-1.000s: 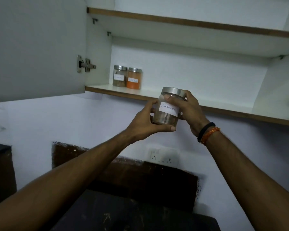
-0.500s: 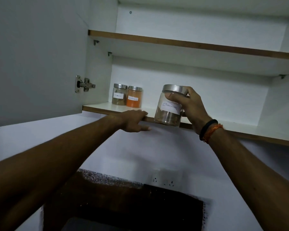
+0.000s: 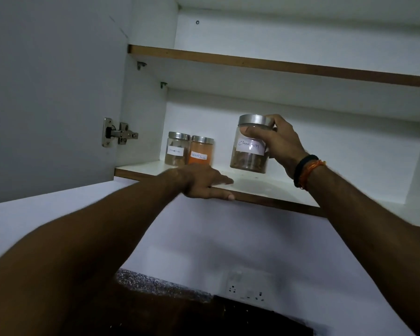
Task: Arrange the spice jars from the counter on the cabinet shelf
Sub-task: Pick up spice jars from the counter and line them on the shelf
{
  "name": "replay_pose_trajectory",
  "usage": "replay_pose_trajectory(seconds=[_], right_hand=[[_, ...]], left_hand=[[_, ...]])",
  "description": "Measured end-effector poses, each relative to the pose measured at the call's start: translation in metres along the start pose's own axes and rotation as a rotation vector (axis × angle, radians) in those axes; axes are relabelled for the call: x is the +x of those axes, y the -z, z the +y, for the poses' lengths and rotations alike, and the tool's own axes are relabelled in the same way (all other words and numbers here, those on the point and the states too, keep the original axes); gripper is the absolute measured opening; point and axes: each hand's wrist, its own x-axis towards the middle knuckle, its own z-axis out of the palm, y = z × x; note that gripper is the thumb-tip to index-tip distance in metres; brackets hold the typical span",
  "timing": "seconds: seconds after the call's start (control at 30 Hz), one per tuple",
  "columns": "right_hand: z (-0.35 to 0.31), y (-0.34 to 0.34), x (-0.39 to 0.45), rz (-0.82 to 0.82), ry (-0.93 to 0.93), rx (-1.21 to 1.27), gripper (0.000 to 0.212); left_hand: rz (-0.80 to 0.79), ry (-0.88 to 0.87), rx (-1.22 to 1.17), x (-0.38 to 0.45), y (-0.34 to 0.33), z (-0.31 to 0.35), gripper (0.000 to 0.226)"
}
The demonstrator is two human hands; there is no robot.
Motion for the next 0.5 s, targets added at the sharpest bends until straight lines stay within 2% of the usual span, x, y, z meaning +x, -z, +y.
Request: replay_pose_trajectory(seconds=[0.13, 0.27, 0.5], right_hand=[[0.017, -0.012, 0.038, -0.009, 0.002, -0.023, 0.047], [0.036, -0.03, 0.069, -0.011, -0.021, -0.043, 0.054], [0.079, -0.052, 0.109, -0.015, -0.11, -0.167, 0.057]], left_hand=[[0.044, -0.021, -0.033, 0.004, -0.004, -0.007, 0.087], [0.043, -0.012, -0.045, 0.008, -0.007, -0.011, 0.092], [0.051, -0.025, -0.065, 0.013, -0.008, -0.014, 0.088]])
